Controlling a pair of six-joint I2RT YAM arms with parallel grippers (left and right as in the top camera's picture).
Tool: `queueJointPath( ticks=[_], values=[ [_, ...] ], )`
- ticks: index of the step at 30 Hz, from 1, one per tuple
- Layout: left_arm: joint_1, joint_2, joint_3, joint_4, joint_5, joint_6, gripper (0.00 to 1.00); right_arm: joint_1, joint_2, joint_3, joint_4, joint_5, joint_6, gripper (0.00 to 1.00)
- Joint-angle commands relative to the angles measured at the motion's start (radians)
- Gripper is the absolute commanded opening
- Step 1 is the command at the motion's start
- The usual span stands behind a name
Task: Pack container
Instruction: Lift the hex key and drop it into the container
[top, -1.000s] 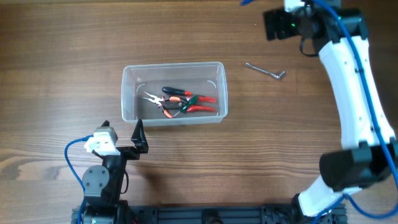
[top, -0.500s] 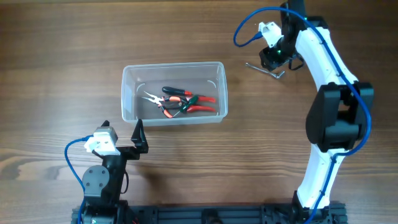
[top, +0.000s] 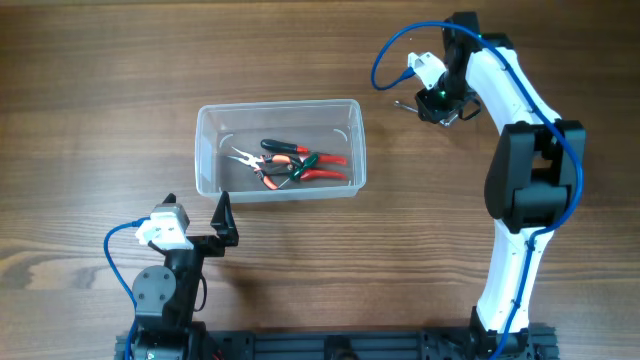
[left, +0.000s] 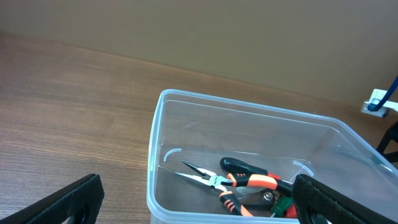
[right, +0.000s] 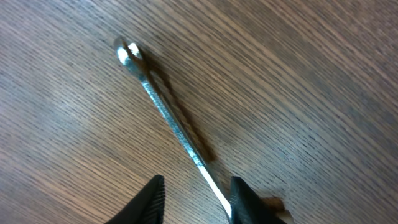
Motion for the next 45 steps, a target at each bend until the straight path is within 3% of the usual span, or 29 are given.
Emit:
queueJointPath(
  ticks=[1,6,7,8,10,19,27,33,37,45],
  values=[
    [0.006,0.003,-0.004,-0.001,-0.003,-0.009,1.00,0.009,0.025,-0.014,0.014,-0.024,0.024,0.30],
    [0.006,0.003,-0.004,-0.001,-0.003,-0.009,1.00,0.009,0.025,-0.051,0.029,-0.023,0.034,0.29],
    [0.006,0.003,-0.004,-0.001,-0.003,-0.009,1.00,0.009,0.025,-0.062,0.032,-0.023,0.034,0.30],
    [0.006,0.003,-0.004,-0.001,-0.003,-0.009,1.00,0.009,0.025,-0.086,0.043,-0.023,0.035,0.38],
    [0.006,0.003,-0.004,-0.001,-0.003,-0.009,1.00,0.008,0.025,-0.105,0.061,-0.007,0.046,0.41],
    [0.006,0.003,-0.004,-0.001,-0.003,-0.009,1.00,0.008,0.024,-0.112,0.063,0.009,0.139,0.04],
    [0.006,0.003,-0.004,-0.001,-0.003,-0.009,1.00,0.019,-0.071,0.157,-0.183,0.029,0.375,0.04],
    [0.006,0.003,-0.005,-0.001,-0.003,-0.009,1.00,0.131,-0.230,0.320,-0.273,-0.098,0.395,0.04],
    [0.006,0.003,-0.004,-0.001,-0.003,-0.009,1.00,0.274,-0.306,0.320,-0.194,-0.103,0.320,0.04],
    [0.006,0.003,-0.004,-0.001,-0.003,-0.009,1.00,0.590,-0.212,0.278,-0.145,-0.090,-0.087,0.04]
  ],
)
